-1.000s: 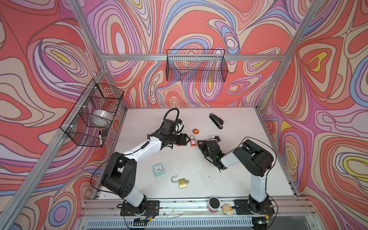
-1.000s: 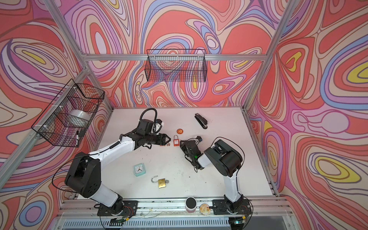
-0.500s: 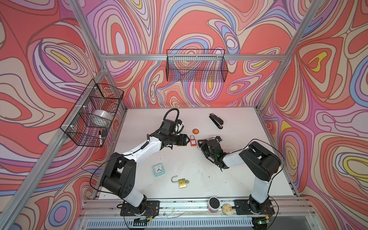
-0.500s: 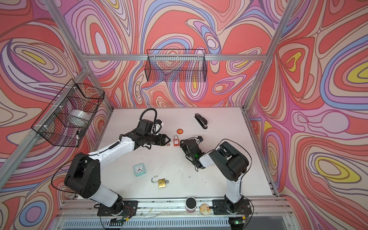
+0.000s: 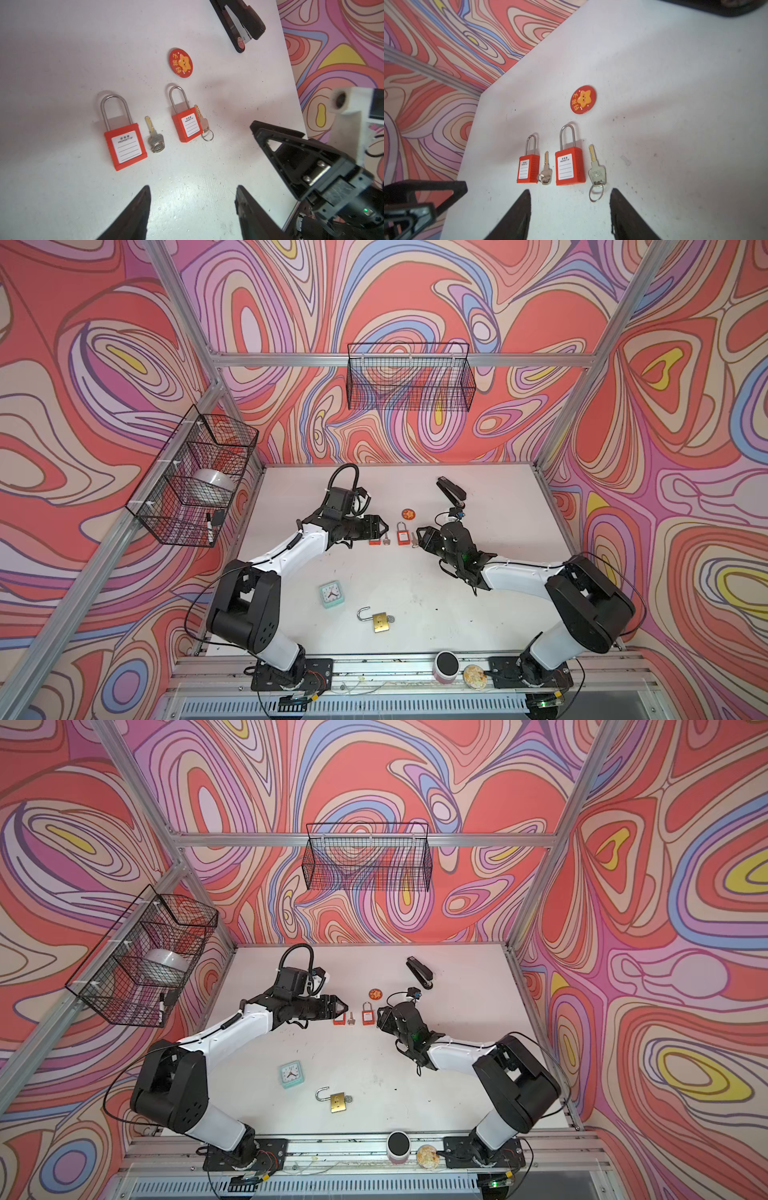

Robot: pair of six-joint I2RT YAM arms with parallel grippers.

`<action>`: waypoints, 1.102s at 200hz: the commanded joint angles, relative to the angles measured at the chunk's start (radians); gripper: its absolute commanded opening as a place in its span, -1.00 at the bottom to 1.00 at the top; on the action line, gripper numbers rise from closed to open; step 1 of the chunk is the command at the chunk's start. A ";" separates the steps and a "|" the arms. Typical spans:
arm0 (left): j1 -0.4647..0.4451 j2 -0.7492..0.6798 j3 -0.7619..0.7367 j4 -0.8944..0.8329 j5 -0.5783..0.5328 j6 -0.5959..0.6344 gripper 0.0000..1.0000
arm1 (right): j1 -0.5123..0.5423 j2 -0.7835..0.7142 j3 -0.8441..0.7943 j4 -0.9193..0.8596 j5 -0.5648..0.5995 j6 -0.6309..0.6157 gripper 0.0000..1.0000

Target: Lock with the key

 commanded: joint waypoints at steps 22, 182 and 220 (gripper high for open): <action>0.052 -0.044 -0.027 0.006 0.049 -0.024 0.34 | 0.007 -0.079 0.031 -0.165 -0.286 -0.624 0.25; 0.225 -0.127 -0.061 -0.043 0.117 -0.012 0.35 | 0.401 0.107 0.263 -0.672 -0.368 -1.257 0.81; 0.240 -0.133 -0.058 -0.075 0.121 0.000 0.35 | 0.442 0.151 0.309 -0.763 -0.391 -1.313 0.79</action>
